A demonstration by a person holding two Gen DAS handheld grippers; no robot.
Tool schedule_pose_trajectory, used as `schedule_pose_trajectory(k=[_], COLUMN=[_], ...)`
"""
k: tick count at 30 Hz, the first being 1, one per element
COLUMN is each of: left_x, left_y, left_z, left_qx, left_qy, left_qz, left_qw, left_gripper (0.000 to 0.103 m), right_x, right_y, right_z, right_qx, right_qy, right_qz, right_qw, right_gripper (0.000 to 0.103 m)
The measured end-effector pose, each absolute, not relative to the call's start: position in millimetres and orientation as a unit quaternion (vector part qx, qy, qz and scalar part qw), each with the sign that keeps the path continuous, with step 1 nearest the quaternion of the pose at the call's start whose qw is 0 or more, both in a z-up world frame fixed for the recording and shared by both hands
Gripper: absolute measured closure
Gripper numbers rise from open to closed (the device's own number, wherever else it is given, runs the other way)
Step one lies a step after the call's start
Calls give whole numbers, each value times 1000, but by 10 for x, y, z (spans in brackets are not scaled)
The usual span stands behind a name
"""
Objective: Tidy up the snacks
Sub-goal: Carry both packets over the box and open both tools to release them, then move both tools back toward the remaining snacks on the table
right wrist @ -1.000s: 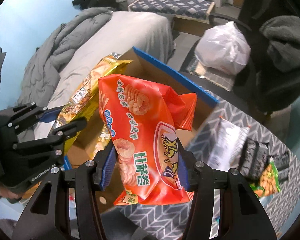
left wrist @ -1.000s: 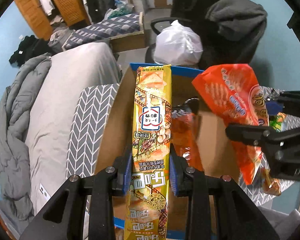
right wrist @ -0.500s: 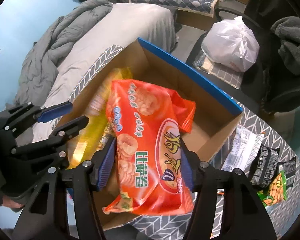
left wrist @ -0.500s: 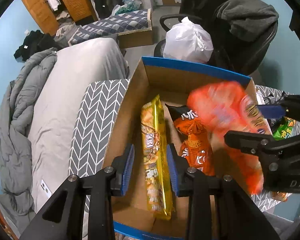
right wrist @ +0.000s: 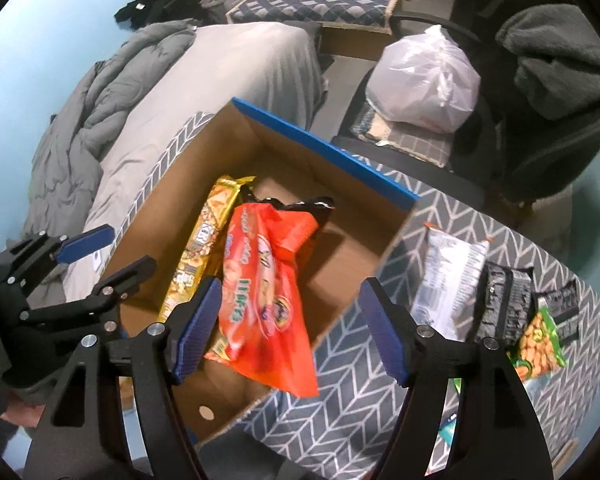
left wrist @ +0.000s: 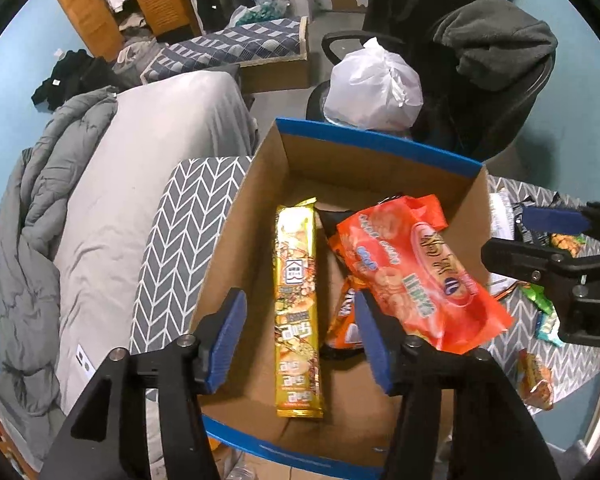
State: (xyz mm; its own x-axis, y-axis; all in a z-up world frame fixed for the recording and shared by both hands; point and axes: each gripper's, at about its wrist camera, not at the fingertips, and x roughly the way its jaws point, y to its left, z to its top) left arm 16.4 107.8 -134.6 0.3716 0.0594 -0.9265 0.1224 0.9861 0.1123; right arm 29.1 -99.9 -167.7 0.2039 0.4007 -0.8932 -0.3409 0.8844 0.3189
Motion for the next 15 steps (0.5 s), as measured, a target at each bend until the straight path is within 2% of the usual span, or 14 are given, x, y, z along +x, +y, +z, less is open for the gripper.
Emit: schedule_pose_trajectory(k=[15], left_x=[117], left_y=[608], left_z=[-1165], left_qx=[75], left_qy=[565], left_qz=[-67], left_qw=[819], left_gripper=[44], right_x=[168], right_y=[-1758], right_z=[-1624], right_qx=[73], right_qy=[594], right_qz=[168], right_qw=[783], right_gripper=[30])
